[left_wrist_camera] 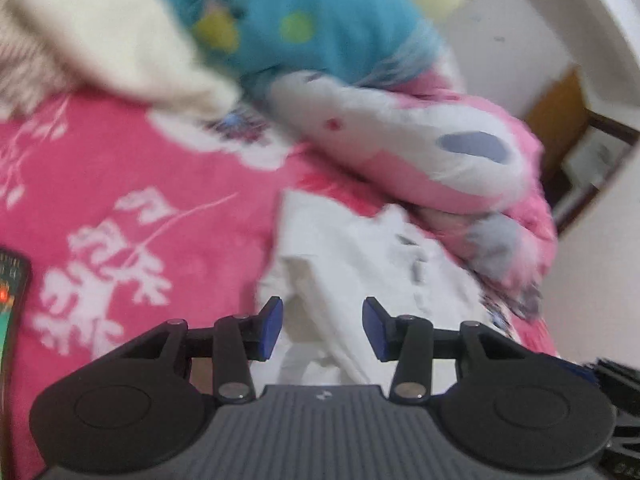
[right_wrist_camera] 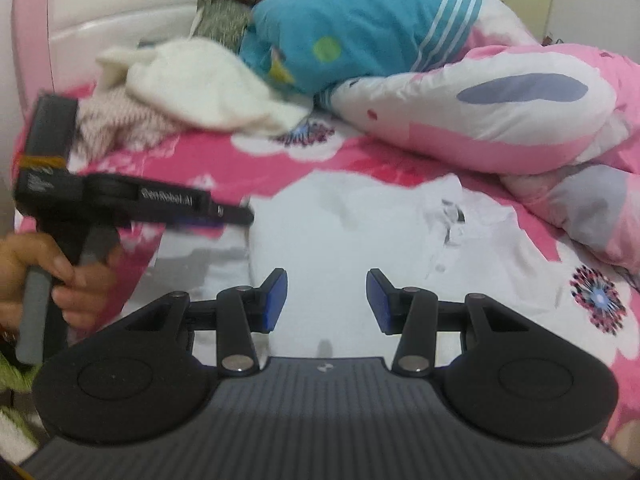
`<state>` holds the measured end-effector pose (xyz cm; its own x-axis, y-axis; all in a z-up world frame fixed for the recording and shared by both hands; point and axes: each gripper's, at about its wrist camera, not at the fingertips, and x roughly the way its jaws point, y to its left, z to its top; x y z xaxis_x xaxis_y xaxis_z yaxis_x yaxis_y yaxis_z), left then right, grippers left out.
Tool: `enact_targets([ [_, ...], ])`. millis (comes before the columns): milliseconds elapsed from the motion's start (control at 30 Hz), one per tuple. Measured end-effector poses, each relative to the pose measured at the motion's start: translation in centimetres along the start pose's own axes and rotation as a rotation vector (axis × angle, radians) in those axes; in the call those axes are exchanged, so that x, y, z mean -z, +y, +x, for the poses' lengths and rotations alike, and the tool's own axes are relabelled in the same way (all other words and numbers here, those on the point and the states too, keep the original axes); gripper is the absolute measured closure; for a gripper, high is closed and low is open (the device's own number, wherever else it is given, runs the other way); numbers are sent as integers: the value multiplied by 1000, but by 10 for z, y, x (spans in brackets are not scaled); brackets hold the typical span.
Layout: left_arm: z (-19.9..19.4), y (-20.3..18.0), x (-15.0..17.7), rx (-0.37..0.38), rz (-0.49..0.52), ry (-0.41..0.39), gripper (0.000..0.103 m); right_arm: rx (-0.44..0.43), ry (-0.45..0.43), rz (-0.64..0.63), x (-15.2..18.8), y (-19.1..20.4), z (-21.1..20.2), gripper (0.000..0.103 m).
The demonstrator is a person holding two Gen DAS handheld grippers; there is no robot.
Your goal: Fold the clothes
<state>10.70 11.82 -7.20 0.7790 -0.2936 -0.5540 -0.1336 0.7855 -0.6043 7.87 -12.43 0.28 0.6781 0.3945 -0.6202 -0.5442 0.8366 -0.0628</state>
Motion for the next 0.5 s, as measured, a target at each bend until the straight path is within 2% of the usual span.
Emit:
enact_targets([
  [167, 21, 24, -11, 54, -208, 42, 59, -175, 10, 209, -19, -54, 58, 60],
  [267, 29, 32, -15, 82, -276, 53, 60, -299, 38, 386, -30, -86, 102, 60],
  [300, 30, 33, -15, 83, -281, 49, 64, -319, 48, 431, -33, -94, 116, 60],
  [333, 31, 34, -15, 84, -283, 44, 75, -332, 64, 462, -36, -99, 129, 59],
  [400, 32, 35, -12, 83, -281, 44, 90, -343, 114, 484, -40, -103, 154, 59],
  [500, 30, 32, -8, 80, -273, 29, 97, -326, 198, 462, -41, -98, 183, 59],
])
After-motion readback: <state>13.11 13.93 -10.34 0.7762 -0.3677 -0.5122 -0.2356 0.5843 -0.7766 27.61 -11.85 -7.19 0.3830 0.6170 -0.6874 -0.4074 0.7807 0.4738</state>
